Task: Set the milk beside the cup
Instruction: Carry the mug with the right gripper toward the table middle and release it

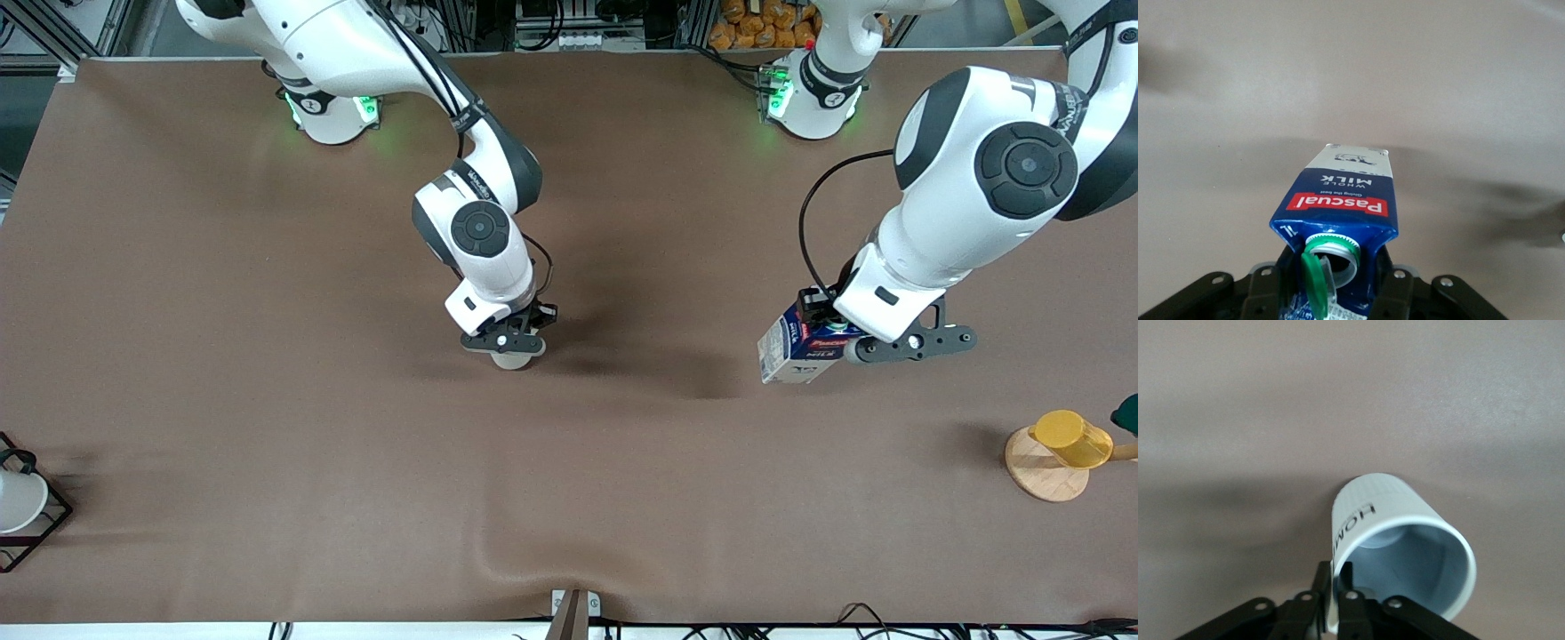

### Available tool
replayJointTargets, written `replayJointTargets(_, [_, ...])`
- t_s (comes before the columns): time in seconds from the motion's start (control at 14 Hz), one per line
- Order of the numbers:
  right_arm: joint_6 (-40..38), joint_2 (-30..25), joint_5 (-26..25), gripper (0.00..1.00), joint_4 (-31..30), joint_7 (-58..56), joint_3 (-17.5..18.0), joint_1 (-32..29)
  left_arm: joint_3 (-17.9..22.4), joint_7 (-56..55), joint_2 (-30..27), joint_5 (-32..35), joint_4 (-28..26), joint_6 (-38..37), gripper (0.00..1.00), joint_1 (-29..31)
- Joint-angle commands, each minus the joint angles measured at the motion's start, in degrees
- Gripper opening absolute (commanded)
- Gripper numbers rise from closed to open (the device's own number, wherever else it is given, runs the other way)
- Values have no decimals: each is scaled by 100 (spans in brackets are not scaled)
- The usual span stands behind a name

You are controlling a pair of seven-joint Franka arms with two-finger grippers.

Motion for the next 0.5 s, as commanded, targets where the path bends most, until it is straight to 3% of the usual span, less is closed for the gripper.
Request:
replayJointTargets(0.0, [-117, 89, 68, 51, 297, 137, -50, 37, -7, 36, -68, 41, 142, -269, 12, -1])
replayJointTargets(0.07, [-283, 54, 77, 63, 376, 198, -50, -7, -7, 36, -68, 41, 213, -366, 12, -1])
replayJointTargets(0.14, [-632, 27, 59, 86, 516, 242, -76, -16, -7, 36, -68, 23, 248, -411, 12, -1])
replayJointTargets(0.21, [-1106, 10, 7, 100, 735, 225, -102, -51, -15, 36, -68, 14, 292, -463, 12, -1])
replayJointTargets(0.43, [-1926, -402, -20, 100, 905, 120, -111, -498, -103, 45, -68, -3, 310, -534, 12, -44])
